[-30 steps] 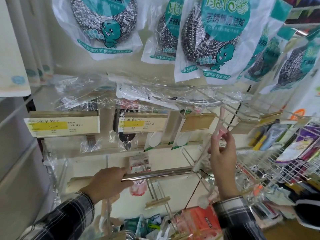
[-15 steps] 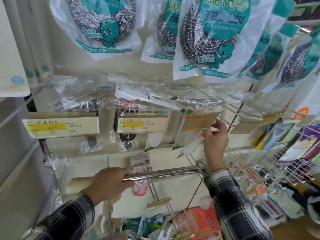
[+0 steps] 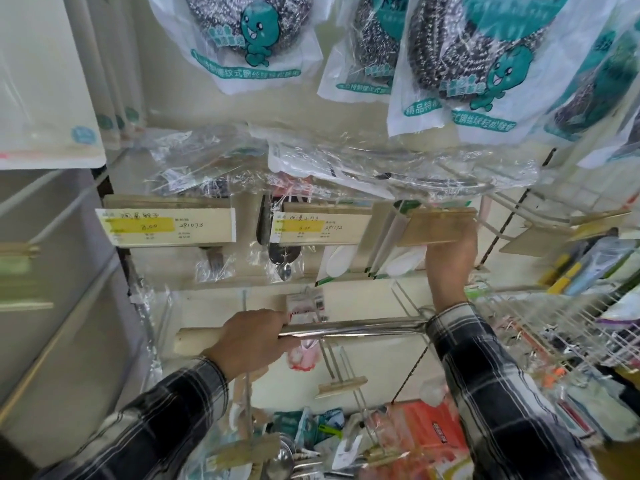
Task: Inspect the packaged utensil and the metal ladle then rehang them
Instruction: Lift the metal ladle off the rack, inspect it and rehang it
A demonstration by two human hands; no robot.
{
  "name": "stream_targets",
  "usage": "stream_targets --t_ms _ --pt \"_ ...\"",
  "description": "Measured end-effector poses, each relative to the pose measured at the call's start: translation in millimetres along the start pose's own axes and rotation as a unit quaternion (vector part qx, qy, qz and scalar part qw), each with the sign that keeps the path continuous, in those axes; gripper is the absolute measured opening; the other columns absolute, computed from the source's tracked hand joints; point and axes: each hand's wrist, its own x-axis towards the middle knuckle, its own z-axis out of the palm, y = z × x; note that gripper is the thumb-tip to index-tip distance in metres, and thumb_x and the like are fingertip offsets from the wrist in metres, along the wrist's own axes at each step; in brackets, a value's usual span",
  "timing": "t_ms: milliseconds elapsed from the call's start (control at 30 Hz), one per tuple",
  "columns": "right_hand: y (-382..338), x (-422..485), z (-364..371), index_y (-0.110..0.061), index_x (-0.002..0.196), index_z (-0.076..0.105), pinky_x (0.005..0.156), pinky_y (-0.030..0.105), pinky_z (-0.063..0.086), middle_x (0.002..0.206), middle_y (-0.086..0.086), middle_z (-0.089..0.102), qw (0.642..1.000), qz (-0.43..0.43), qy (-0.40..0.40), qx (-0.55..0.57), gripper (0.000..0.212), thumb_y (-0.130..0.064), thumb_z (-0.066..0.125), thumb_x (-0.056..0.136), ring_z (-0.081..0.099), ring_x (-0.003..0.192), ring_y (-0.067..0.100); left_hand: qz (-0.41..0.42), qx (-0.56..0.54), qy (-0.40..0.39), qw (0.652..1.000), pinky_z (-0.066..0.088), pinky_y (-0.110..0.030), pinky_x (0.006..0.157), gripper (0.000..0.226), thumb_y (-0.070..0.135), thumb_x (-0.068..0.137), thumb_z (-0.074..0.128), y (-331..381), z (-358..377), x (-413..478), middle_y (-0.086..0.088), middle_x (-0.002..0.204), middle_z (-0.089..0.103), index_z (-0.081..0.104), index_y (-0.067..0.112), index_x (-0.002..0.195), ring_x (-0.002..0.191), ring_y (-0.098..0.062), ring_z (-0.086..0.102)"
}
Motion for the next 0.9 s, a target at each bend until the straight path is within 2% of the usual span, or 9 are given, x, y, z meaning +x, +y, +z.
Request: stream_targets --t_ms 67,200,300,367,433,533,700,800,900 --pt "2 1 0 -0.004 0.106 0.056 0.078 0.027 0.045 0.104 0.011 0.063 1.000 0.007 -0.014 -0.027 0.021 -0.013 0.057 0.087 0.054 0.089 0.014 -0.007 -0.008 -0.002 1.000 0.048 -0.031 0.063 0.041 0.065 0.081 0.048 0 0 0 0.006 0.078 0.065 0.058 0.026 0.084 0.072 -0.017 0.062" --pt "4 -13 -7 -0.002 0.117 0.053 0.077 0.026 0.040 0.112 0.011 0.061 0.995 0.043 -0.056 -0.074 0.039 -0.026 0.060 0.086 0.052 0.093 0.016 -0.022 -0.074 -0.013 0.997 0.041 -0.029 0.056 0.038 0.060 0.081 0.054 -4 -4 -2 0.009 0.057 0.052 0.046 0.029 0.061 0.057 -0.011 0.052" --pt "8 -41 -18 -0.003 0.118 0.050 0.081 0.037 0.046 0.108 0.011 0.058 0.991 0.049 -0.063 -0.110 0.043 -0.031 0.058 0.088 0.053 0.096 0.022 -0.024 -0.115 0.000 0.993 0.035 -0.028 0.051 0.041 0.055 0.084 0.054 -8 -9 -3 0.007 0.052 0.048 0.041 0.027 0.057 0.050 -0.008 0.047" --pt "8 -65 -27 -0.005 0.109 0.053 0.081 0.045 0.050 0.100 0.013 0.061 0.992 0.026 -0.064 -0.107 0.029 -0.024 0.059 0.087 0.058 0.092 0.028 -0.026 -0.135 0.015 0.990 0.033 -0.028 0.049 0.043 0.054 0.085 0.054 -11 -15 -3 0.005 0.051 0.047 0.041 0.024 0.057 0.047 -0.010 0.046" --pt "0 -90 -37 -0.008 0.093 0.056 0.071 0.036 0.047 0.084 0.009 0.062 0.991 0.037 -0.081 -0.102 0.011 -0.018 0.057 0.087 0.059 0.080 0.028 -0.031 -0.141 0.027 0.989 0.036 -0.029 0.050 0.044 0.056 0.083 0.055 -16 -21 -5 0.004 0.052 0.050 0.045 0.021 0.058 0.049 -0.012 0.049" --pt "-9 -125 -47 -0.006 0.076 0.057 0.058 0.029 0.040 0.064 0.003 0.060 0.976 0.117 -0.151 -0.109 0.021 -0.021 0.053 0.090 0.057 0.063 0.027 -0.027 -0.124 0.027 0.992 0.047 -0.034 0.056 0.042 0.060 0.080 0.055 -24 -30 -14 0.005 0.059 0.060 0.058 0.020 0.069 0.057 -0.013 0.059" --pt "-25 -164 -45 -0.001 0.091 0.063 0.047 0.029 0.053 0.080 0.014 0.068 0.903 0.316 -0.277 0.091 0.026 -0.023 0.049 0.094 0.062 0.056 0.018 -0.003 -0.077 0.016 0.997 0.048 -0.030 0.060 0.033 0.059 0.082 0.056 -25 -37 -39 0.005 0.070 0.066 0.065 0.027 0.082 0.063 -0.007 0.061" --pt "-34 -181 -39 0.003 0.096 0.062 0.054 0.031 0.056 0.080 0.013 0.068 0.869 0.361 -0.290 0.176 0.030 -0.025 0.050 0.094 0.065 0.060 0.018 -0.001 -0.067 0.027 0.997 0.045 -0.024 0.058 0.029 0.059 0.082 0.056 -22 -35 -57 0.010 0.076 0.067 0.066 0.034 0.093 0.067 -0.003 0.060" --pt "-42 -195 -34 0.003 0.097 0.062 0.056 0.031 0.055 0.080 0.014 0.067 0.853 0.382 -0.286 0.211 0.031 -0.026 0.053 0.093 0.066 0.061 0.019 -0.003 -0.084 0.058 0.995 0.051 -0.026 0.067 0.031 0.057 0.080 0.059 -18 -34 -73 0.015 0.088 0.071 0.064 0.039 0.105 0.077 -0.002 0.063"
